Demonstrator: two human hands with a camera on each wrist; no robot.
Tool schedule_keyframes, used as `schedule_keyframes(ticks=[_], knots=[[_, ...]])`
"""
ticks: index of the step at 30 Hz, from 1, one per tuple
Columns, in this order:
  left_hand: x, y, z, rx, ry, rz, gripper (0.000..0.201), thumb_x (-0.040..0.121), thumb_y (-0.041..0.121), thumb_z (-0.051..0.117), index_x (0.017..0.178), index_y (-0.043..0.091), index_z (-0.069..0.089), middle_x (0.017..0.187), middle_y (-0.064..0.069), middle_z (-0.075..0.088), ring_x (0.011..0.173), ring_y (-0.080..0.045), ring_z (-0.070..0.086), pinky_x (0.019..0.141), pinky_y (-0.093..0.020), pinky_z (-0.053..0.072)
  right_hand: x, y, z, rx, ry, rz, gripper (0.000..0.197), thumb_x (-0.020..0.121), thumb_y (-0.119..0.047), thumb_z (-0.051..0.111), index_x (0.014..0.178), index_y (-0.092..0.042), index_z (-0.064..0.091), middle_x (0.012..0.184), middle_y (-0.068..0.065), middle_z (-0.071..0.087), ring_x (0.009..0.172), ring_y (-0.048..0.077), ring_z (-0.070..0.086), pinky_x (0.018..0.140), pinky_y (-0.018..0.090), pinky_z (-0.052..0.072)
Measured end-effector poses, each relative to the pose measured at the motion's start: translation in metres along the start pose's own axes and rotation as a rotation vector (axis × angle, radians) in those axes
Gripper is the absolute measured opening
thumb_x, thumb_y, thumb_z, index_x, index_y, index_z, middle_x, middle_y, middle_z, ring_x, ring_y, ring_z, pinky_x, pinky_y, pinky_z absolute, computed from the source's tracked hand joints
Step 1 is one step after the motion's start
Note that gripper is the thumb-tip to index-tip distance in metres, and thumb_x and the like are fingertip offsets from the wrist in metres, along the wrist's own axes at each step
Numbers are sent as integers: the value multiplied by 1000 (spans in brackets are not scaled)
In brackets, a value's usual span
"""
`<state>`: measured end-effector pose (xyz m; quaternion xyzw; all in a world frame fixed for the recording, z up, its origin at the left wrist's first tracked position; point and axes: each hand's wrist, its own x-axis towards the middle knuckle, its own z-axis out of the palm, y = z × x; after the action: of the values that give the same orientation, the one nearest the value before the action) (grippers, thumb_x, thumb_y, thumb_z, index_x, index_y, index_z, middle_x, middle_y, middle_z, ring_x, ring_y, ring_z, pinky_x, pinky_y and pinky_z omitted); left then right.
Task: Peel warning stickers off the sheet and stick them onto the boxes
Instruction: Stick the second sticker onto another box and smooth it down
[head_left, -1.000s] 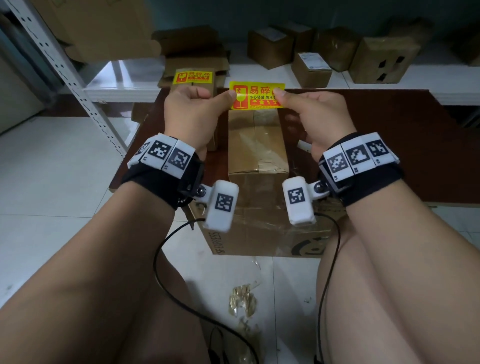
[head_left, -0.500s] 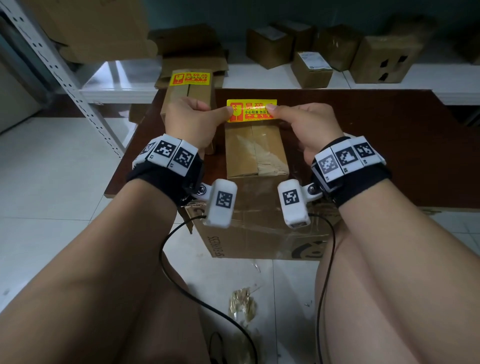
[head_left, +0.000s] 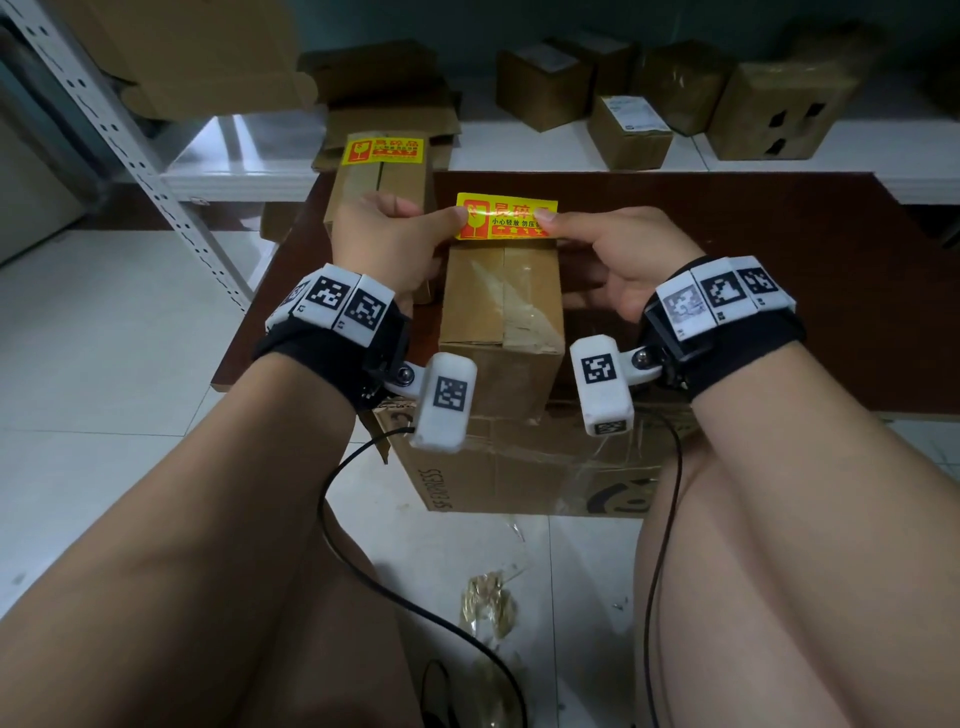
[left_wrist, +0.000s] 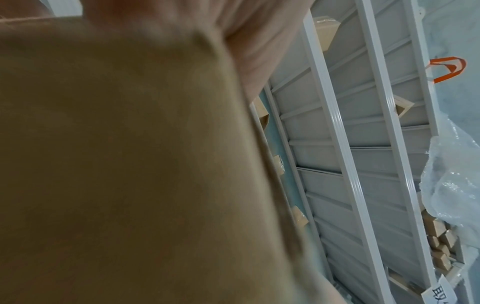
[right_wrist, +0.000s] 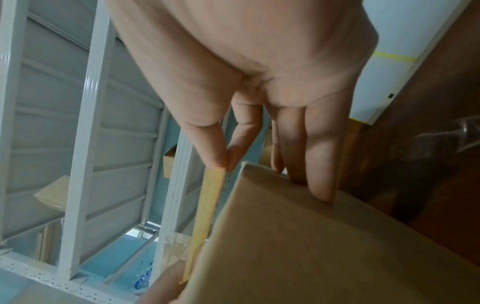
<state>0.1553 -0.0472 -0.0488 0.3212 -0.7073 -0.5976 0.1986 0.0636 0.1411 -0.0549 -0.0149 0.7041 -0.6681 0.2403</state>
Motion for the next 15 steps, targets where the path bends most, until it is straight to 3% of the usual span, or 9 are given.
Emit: schedule_keyframes(ticks=[4,15], knots=[[2,-2,-1,-34,-2,-9,36,77,29,96,88,21,62,97,-5,73,94,-27,80,84,-49,68,-6,-2,0,-2,-11,22,47,86,-26,89,124,-5,71,115,11,81,100,32,81,79,55,67],[13,-8,-3,-37,5,-1,43,71,27,100,87,19,61,101,-8,75,88,-24,81,79,-44,69,-12,-2,7,-24,43,7,47,86,-25,89,123,-4,70,114,11,81,97,27,82,78,49,68]])
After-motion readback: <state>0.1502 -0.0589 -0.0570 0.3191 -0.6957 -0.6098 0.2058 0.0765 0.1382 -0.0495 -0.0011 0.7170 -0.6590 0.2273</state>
